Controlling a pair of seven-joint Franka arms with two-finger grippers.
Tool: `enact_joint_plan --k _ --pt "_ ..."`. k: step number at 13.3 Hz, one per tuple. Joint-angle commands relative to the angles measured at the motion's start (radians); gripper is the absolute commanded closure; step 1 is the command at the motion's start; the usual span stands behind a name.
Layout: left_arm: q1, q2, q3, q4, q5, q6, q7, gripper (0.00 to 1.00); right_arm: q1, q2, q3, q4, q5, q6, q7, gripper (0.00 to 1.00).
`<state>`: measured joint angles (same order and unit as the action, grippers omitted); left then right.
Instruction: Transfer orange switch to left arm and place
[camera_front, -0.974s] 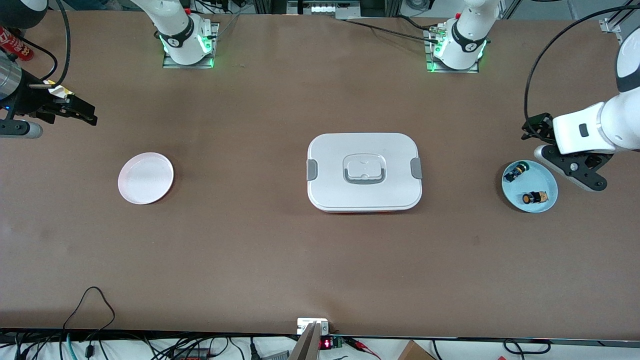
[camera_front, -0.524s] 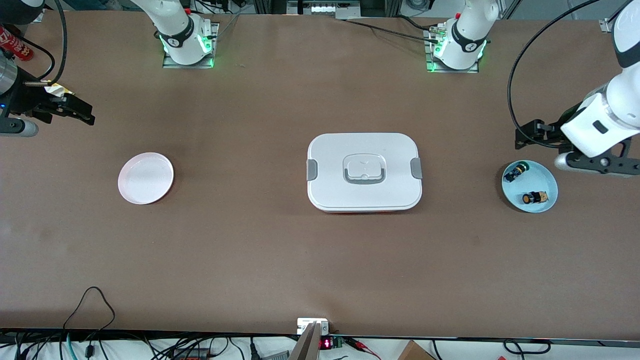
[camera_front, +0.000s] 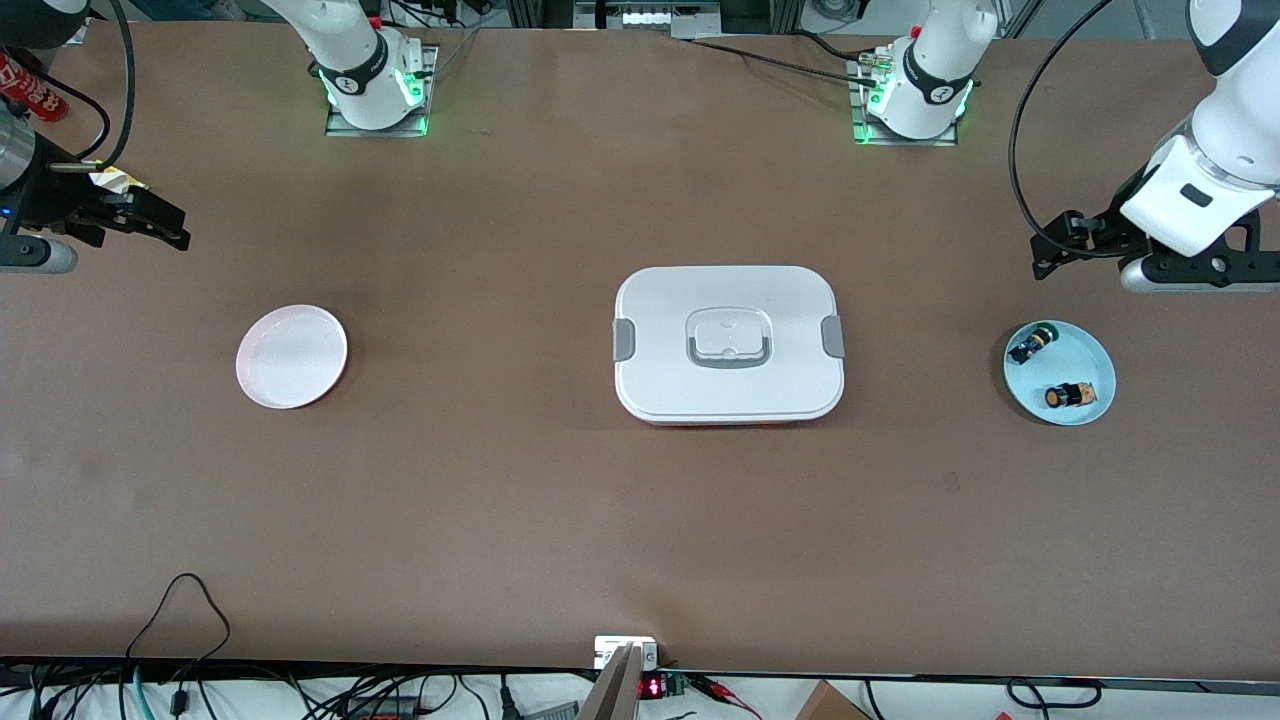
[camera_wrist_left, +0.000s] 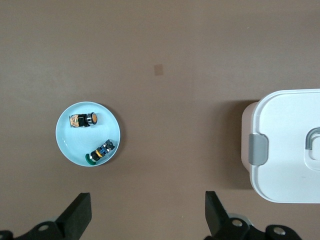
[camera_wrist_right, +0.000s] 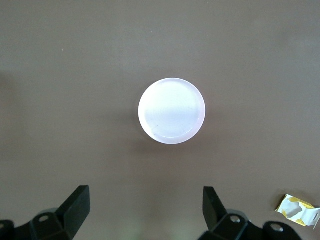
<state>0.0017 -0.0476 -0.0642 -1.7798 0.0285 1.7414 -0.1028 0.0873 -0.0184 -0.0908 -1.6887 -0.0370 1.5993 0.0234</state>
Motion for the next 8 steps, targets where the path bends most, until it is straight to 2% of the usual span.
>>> enact_joint_plan --k 1,8 --pt "0.014 -0.012 0.003 -0.024 -0.024 0.018 0.000 0.00 -0.001 -0.005 0.000 0.012 0.016 -0.016 -0.016 0.00" --pt "0.008 -0.012 -0.008 -0.009 -0.013 0.001 -0.001 0.00 -0.001 -0.005 0.000 0.012 0.014 -0.016 -0.019 0.00"
